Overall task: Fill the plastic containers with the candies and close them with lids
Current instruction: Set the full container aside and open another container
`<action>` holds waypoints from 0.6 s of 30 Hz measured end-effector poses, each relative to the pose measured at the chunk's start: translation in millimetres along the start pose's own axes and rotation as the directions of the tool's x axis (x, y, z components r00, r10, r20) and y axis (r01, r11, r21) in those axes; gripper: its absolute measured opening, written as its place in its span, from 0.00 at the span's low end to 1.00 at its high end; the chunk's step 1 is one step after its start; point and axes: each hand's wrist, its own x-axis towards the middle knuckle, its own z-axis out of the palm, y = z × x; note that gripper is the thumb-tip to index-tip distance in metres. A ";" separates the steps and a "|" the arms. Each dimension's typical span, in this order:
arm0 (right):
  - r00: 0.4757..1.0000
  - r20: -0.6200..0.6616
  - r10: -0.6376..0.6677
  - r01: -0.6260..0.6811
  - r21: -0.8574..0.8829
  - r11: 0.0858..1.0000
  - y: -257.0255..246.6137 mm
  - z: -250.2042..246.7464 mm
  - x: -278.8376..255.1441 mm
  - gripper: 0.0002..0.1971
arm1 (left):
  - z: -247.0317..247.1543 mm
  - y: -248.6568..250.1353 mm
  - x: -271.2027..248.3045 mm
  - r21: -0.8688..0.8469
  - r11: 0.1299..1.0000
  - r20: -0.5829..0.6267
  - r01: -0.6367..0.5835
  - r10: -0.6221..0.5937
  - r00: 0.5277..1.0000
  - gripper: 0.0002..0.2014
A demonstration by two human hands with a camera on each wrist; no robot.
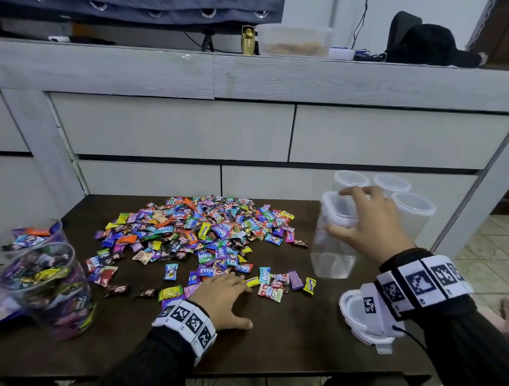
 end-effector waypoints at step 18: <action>0.789 0.327 -0.521 0.411 0.349 0.842 -85.5 68.2 -46.5 0.39 | -14.8 -31.6 -31.7 -0.655 0.684 -0.404 -0.321 0.042 0.914 0.55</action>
